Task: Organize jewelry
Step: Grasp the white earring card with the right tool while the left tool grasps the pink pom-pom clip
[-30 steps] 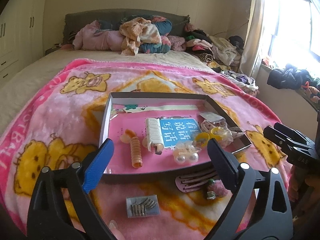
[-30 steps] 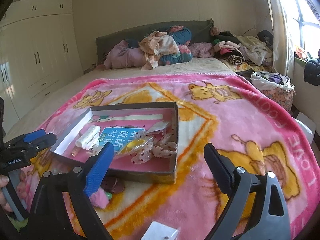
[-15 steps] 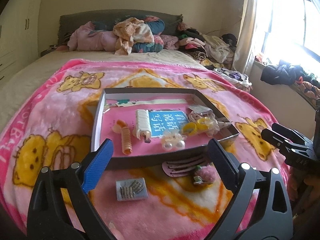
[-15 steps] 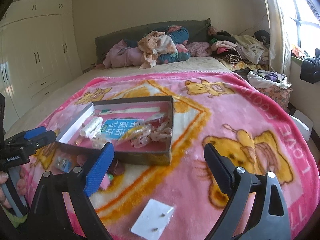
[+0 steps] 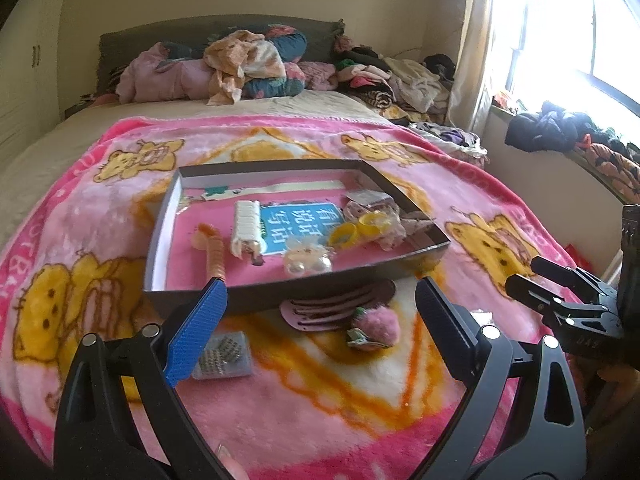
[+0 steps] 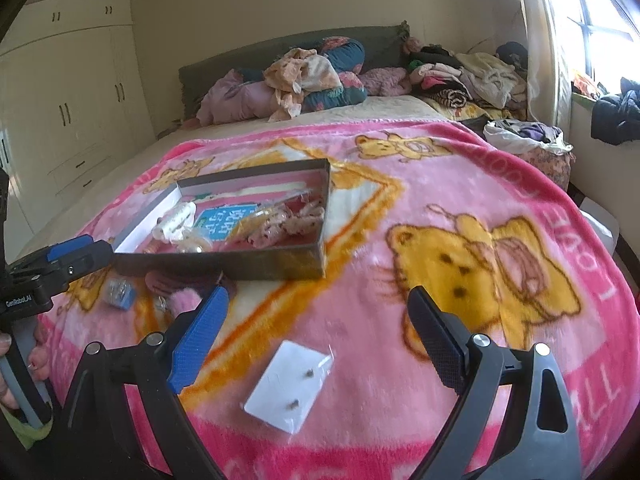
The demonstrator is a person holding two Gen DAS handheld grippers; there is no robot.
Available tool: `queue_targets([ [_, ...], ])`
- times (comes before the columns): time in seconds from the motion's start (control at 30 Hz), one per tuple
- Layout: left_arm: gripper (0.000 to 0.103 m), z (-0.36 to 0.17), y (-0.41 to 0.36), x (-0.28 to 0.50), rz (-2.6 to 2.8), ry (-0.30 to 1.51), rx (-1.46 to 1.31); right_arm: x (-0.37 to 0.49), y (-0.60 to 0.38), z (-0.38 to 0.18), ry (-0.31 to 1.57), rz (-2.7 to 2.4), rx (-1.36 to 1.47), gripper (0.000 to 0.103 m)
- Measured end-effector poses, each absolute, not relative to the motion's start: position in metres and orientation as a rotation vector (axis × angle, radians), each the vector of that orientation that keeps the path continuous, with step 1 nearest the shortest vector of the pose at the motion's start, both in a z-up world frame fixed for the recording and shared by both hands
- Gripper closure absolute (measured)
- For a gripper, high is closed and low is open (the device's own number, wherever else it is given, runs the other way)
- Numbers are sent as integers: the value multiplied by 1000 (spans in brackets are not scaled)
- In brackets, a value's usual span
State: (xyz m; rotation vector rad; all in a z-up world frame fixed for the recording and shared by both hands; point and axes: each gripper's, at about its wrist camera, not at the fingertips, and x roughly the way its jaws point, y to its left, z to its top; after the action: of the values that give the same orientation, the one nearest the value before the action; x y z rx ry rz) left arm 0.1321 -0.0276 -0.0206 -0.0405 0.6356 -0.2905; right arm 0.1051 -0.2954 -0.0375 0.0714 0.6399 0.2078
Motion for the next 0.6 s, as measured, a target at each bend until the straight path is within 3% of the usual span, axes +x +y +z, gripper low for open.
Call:
queue_targets([
  [0.6, 17, -43, -46, 129, -343, 692, -25, 92, -294, -68, 711, 217, 82, 15],
])
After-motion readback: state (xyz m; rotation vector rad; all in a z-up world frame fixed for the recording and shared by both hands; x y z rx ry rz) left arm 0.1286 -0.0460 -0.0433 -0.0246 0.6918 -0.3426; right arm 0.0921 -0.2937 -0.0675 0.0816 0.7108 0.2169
